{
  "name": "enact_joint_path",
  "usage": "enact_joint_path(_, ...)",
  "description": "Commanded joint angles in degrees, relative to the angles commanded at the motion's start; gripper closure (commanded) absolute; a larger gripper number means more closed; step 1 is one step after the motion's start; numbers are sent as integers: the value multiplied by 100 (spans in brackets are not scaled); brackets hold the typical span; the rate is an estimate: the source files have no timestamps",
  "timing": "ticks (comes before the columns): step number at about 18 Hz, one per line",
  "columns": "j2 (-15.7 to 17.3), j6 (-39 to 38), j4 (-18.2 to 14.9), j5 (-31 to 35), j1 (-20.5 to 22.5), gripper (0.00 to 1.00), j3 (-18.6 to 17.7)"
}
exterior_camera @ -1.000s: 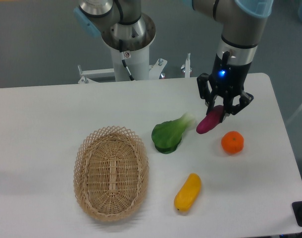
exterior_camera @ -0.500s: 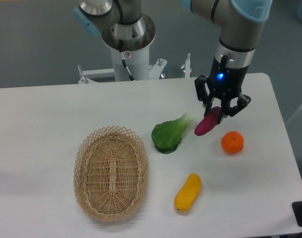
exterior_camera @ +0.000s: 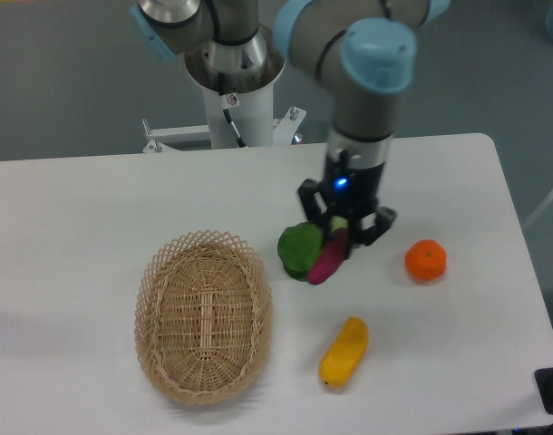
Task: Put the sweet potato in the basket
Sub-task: 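Carry the purple sweet potato over the wicker basket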
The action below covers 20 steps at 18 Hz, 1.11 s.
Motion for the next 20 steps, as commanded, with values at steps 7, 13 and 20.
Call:
enact_joint_path(7,-641,-1196,544,774,-923,69,-70)
enact_joint_path(13,-1090,-1109,905,1258,-1293,68,-53)
enact_joint_path(20,-1407,-969,967,1267,-1478,66,-44)
